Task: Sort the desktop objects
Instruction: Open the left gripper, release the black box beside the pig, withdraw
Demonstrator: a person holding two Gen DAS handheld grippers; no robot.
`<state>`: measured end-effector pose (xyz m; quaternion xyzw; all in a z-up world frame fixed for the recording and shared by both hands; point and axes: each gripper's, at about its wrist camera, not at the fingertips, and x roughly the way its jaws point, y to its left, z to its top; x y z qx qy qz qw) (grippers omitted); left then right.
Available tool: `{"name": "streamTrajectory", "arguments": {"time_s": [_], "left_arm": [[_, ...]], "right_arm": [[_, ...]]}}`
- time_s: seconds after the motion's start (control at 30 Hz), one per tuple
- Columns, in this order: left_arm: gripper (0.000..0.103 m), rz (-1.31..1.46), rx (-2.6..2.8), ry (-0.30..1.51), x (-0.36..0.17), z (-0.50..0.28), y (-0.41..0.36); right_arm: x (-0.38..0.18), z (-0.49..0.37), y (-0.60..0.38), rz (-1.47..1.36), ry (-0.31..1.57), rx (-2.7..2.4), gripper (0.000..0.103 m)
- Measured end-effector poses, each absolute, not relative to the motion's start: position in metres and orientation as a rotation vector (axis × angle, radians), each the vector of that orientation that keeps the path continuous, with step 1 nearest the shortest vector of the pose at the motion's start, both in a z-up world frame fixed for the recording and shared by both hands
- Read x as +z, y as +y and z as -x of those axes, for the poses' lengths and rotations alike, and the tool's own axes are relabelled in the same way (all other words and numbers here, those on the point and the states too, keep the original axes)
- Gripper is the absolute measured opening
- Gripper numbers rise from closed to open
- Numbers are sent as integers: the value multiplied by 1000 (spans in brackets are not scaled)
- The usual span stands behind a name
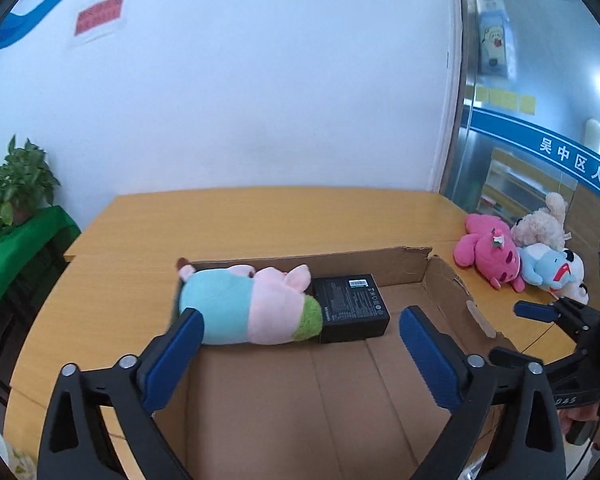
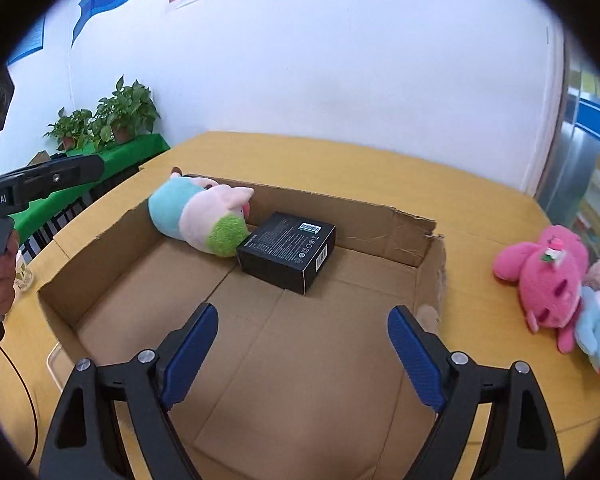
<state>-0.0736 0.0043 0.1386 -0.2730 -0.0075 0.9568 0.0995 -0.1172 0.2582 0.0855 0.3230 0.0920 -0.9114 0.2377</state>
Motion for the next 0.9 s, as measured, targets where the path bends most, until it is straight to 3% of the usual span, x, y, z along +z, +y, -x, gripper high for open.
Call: {"name": "streamTrajectory", "arguments": {"time_s": [0.27, 0.57, 0.7, 0.77, 0.83, 0.9], "left_arm": [[102, 841, 2871, 32, 123, 13, -26], [101, 994, 2734, -112, 84, -33, -26], [101, 1072, 2625, -133, 60, -38, 0], [100, 1099, 2582, -108, 51, -39, 15], [96, 1138, 2508, -80, 41, -39, 35], [92, 1162, 2455, -58, 33, -41, 53]], "right_arm": [[73, 66, 291, -936, 203, -2429, 88], [9, 35, 341, -1179, 74, -2366, 88], [-14, 41, 338, -1253, 153, -2354, 87], [-24, 48, 333, -1297, 163, -2332, 85], [-33, 54, 330, -1338, 177, -2313, 75], [-38, 56, 327, -1357, 195, -2295, 72]]}}
